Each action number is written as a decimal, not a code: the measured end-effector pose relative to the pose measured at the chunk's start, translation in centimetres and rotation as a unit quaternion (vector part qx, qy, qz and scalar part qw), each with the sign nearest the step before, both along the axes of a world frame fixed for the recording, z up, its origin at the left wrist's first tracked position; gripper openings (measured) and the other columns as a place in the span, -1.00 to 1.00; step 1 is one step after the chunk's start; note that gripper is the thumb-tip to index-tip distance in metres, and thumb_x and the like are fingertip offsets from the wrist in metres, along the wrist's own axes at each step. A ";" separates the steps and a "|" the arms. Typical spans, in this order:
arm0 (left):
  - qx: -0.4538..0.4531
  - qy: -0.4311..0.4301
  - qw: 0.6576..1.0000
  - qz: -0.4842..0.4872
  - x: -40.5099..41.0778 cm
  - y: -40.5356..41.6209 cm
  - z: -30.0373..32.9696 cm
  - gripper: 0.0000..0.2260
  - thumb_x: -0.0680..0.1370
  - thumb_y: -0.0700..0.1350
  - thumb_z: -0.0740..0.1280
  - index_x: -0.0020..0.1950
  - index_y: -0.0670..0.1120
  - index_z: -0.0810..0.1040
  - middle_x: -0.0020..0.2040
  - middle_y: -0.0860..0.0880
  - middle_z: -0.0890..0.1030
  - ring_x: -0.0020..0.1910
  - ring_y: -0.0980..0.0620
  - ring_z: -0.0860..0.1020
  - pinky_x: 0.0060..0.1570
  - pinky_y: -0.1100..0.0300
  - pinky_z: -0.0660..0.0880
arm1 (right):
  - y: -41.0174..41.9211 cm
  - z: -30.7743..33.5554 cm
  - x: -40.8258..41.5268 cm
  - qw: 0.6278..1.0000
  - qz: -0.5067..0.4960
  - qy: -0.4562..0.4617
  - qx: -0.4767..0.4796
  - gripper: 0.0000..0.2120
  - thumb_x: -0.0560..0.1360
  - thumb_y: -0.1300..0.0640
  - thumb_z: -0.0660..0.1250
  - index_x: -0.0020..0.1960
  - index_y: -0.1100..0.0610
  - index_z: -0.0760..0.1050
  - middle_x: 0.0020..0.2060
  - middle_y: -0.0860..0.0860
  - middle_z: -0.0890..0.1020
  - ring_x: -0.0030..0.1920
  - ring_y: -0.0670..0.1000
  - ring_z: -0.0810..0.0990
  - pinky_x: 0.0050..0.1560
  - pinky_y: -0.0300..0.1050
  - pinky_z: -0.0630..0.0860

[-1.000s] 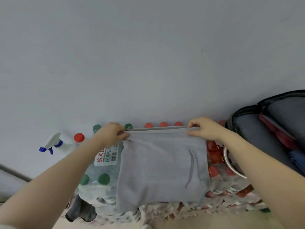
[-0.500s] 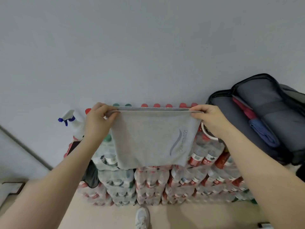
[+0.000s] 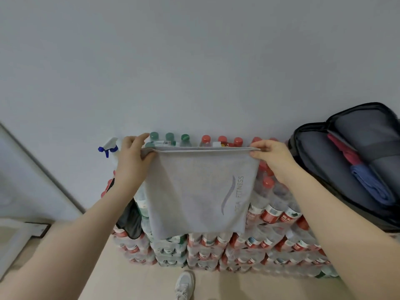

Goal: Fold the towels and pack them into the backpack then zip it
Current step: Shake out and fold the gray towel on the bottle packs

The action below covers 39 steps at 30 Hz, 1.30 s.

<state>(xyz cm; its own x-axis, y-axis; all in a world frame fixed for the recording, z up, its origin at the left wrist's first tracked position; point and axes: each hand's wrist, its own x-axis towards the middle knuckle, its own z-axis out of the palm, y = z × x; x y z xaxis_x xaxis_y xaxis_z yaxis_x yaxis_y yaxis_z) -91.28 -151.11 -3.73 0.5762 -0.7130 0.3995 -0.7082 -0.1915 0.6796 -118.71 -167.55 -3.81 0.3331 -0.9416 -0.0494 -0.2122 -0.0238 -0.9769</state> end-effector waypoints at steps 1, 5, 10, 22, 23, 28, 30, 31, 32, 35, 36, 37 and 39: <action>0.019 0.005 1.000 -0.003 0.9 -0.9 -0.2 -0.70 0.50 -0.26 0.32 0.24 -0.21 0.50 0.15 -0.17 0.45 -0.01 -0.04 0.46 0.04 0.38 0.24 | -0.8 -0.2 0.7 1.000 -0.010 0.016 0.002 -0.80 0.38 0.40 0.39 -0.17 0.11 0.55 -0.28 0.00 0.56 -0.29 -0.12 0.51 -0.27 -0.34 0.47; 0.104 0.002 0.994 -0.040 4.5 -5.7 -0.6 -0.89 0.48 -0.23 0.33 -0.05 -0.23 0.60 -0.08 -0.16 0.60 -0.02 -0.11 0.51 -0.09 0.21 0.34 | -4.3 -1.1 3.7 0.996 -0.063 0.043 0.048 -0.76 0.42 0.38 0.36 -0.29 0.08 0.46 -0.43 0.03 0.45 -0.68 -0.23 0.32 -0.66 -0.39 0.19; 0.171 0.010 0.981 -0.091 8.6 -12.0 -0.9 -0.91 0.50 -0.18 0.31 -0.07 -0.12 0.60 -0.15 -0.03 0.59 -0.10 0.03 0.48 -0.13 0.23 0.36 | -9.5 -2.1 7.6 0.983 -0.127 0.088 0.102 -0.70 0.43 0.45 0.28 -0.35 0.14 0.35 -0.42 0.11 0.46 -0.70 -0.18 0.46 -0.63 -0.36 0.44; 0.160 -0.242 0.931 -0.222 8.7 -16.7 -6.8 -0.61 0.35 -0.31 0.16 0.16 -0.26 0.50 0.22 -0.30 0.51 0.14 -0.31 0.52 0.06 -0.19 0.48 | -9.9 -4.8 13.8 0.885 -0.069 0.434 -0.155 -0.58 0.49 0.24 0.21 0.34 0.27 0.31 0.34 0.23 0.35 0.31 0.25 0.37 0.27 0.05 0.33; 0.178 -0.241 0.914 -0.273 7.7 -16.4 -7.1 -0.58 0.40 -0.21 0.09 0.21 -0.25 0.48 0.28 -0.29 0.47 0.21 -0.30 0.49 0.15 -0.21 0.43 | -8.7 -4.8 14.8 0.880 -0.023 0.426 -0.207 -0.54 0.50 0.21 0.20 0.39 0.25 0.27 0.40 0.22 0.29 0.38 0.22 0.30 0.35 0.04 0.26; 0.325 -0.223 0.878 -0.270 4.9 -13.5 -8.8 -0.20 0.30 0.20 -0.36 0.52 -0.04 -0.03 0.54 -0.03 -0.12 0.52 0.02 -0.12 0.44 0.12 -0.22 | -4.7 -7.4 16.7 0.816 0.208 0.483 -0.241 -0.42 0.58 -0.09 0.03 0.52 0.04 -0.07 0.54 0.01 -0.04 0.53 0.02 -0.11 0.49 -0.05 -0.15; 0.335 -0.221 0.890 -0.216 5.6 -12.3 -9.2 -0.17 0.30 0.27 -0.38 0.52 -0.03 -0.07 0.55 -0.02 -0.11 0.52 0.03 -0.10 0.45 0.10 -0.20 | -4.3 -8.3 15.0 0.802 0.187 0.520 -0.225 -0.38 0.53 -0.21 -0.10 0.52 -0.02 -0.11 0.54 -0.01 -0.06 0.53 0.01 -0.13 0.49 -0.03 -0.16; 0.345 -0.216 0.892 -0.198 6.0 -11.7 -9.2 -0.17 0.30 0.30 -0.38 0.52 -0.03 -0.08 0.55 -0.01 -0.10 0.52 0.03 -0.10 0.45 0.09 -0.19 | -4.3 -8.6 13.8 0.801 0.169 0.531 -0.218 -0.39 0.53 -0.23 -0.13 0.52 -0.04 -0.11 0.54 -0.01 -0.06 0.53 0.02 -0.12 0.49 -0.03 -0.16; 0.356 -0.204 0.892 -0.189 6.3 -11.0 -9.0 -0.18 0.32 0.32 -0.36 0.52 -0.02 -0.09 0.55 0.00 -0.10 0.52 0.03 -0.10 0.45 0.09 -0.17 | -4.4 -8.6 12.6 0.801 0.154 0.539 -0.210 -0.41 0.56 -0.22 -0.12 0.52 -0.05 -0.11 0.54 0.00 -0.07 0.53 0.03 -0.12 0.49 -0.02 -0.16; 0.375 -0.176 0.897 -0.156 6.3 -8.3 -8.6 -0.30 0.46 0.28 -0.19 0.52 -0.06 -0.10 0.55 -0.03 -0.10 0.52 0.01 -0.09 0.46 0.09 -0.15 | -3.4 -8.4 8.7 0.812 0.123 0.542 -0.177 -0.44 0.59 -0.17 -0.06 0.52 -0.06 -0.13 0.54 0.02 -0.11 0.53 0.05 -0.13 0.50 0.02 -0.15; 0.367 -0.167 0.904 -0.142 6.1 -7.3 -8.4 -0.34 0.52 0.25 -0.12 0.52 -0.08 -0.09 0.55 -0.05 -0.09 0.52 0.00 -0.07 0.47 0.08 -0.13 | -2.8 -8.4 7.5 0.825 0.116 0.530 -0.160 -0.44 0.59 -0.15 -0.04 0.52 -0.05 -0.12 0.54 0.02 -0.12 0.53 0.07 -0.13 0.49 0.04 -0.13; 0.354 -0.156 0.913 -0.132 5.9 -6.2 -8.4 -0.39 0.58 0.19 -0.06 0.52 -0.11 -0.07 0.54 -0.07 -0.06 0.52 -0.02 -0.04 0.47 0.07 -0.11 | -2.1 -8.4 6.6 0.847 0.109 0.502 -0.138 -0.44 0.59 -0.12 0.00 0.52 -0.03 -0.10 0.54 0.04 -0.11 0.53 0.08 -0.12 0.49 0.04 -0.10; 0.298 -0.138 0.937 -0.114 4.8 -3.9 -8.6 -0.48 0.61 0.06 0.03 0.50 -0.17 0.05 0.53 -0.13 0.04 0.51 -0.09 0.05 0.47 0.02 -0.02 | -0.3 -8.4 5.1 0.918 0.065 0.381 -0.088 -0.45 0.59 0.00 0.13 0.51 0.05 0.04 0.53 0.07 -0.05 0.52 0.11 -0.03 0.48 0.02 0.00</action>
